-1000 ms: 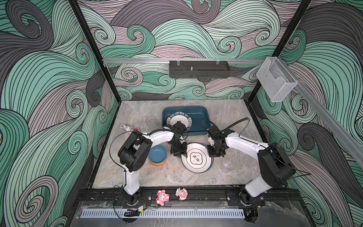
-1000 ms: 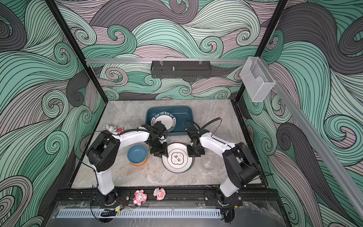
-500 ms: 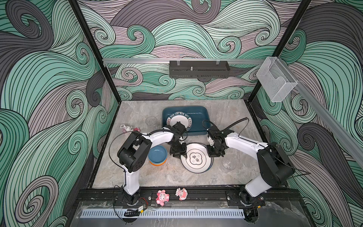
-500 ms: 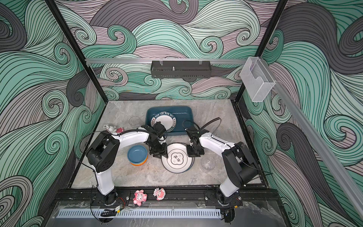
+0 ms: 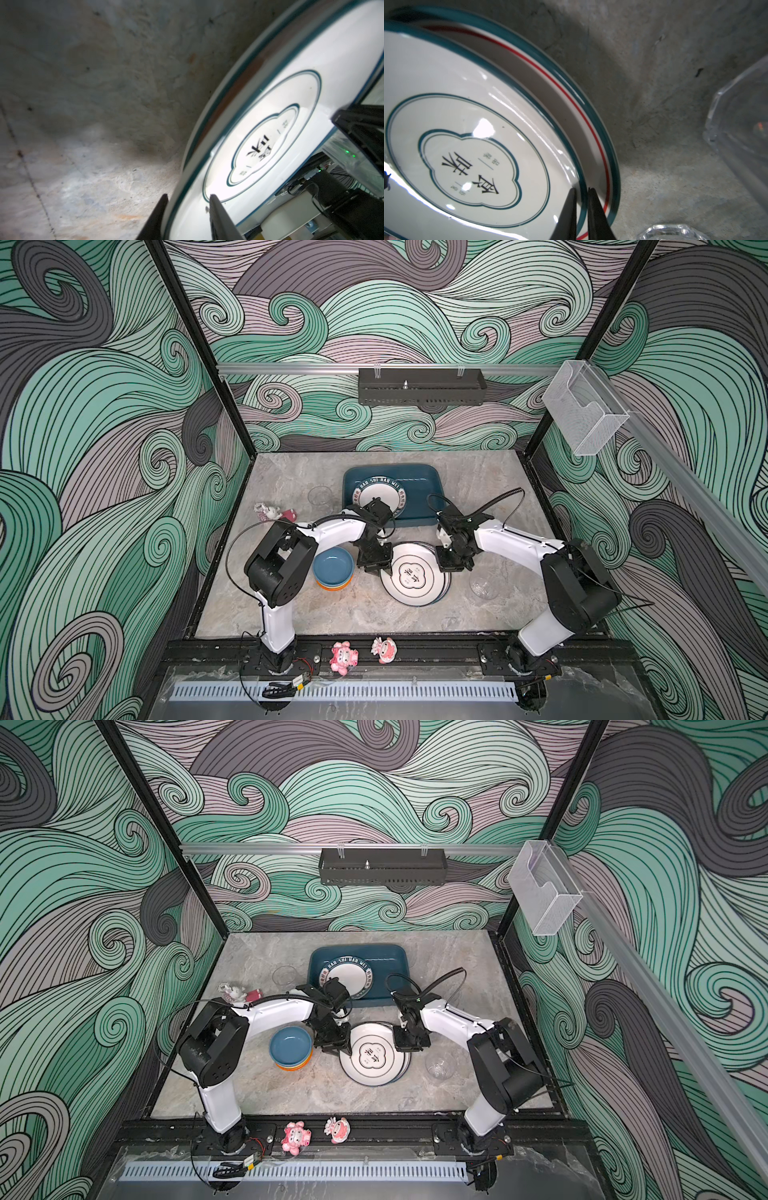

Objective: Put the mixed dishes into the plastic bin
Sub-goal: 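Grip the cloud-print plate rims from opposite sides with both grippers, then lift the cloud-print plates off the red-print plate with both grippers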

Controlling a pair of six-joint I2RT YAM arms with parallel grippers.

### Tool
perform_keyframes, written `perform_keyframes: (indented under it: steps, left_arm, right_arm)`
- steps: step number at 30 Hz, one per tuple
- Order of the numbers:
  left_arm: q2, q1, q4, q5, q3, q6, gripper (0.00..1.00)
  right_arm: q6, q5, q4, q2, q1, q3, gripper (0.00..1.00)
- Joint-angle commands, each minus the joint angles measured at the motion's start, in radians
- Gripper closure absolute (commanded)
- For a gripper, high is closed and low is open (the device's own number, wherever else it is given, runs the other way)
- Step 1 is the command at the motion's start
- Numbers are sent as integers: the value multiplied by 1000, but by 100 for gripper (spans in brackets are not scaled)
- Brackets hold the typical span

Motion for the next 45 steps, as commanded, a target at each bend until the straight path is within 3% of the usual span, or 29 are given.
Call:
perform_keyframes:
  steps: [1, 26, 45]
  left_arm:
    - [-35, -7, -32, -17, -1, 8, 69]
    - [-76, 13, -9, 14, -26, 1, 99]
    - [-203, 41, 44, 82, -35, -37, 100]
  right_arm:
    - [-3, -7, 3, 30, 7, 11, 88]
    - [6, 0, 9, 0, 7, 9, 86]
    - [24, -17, -19, -206, -3, 43, 75]
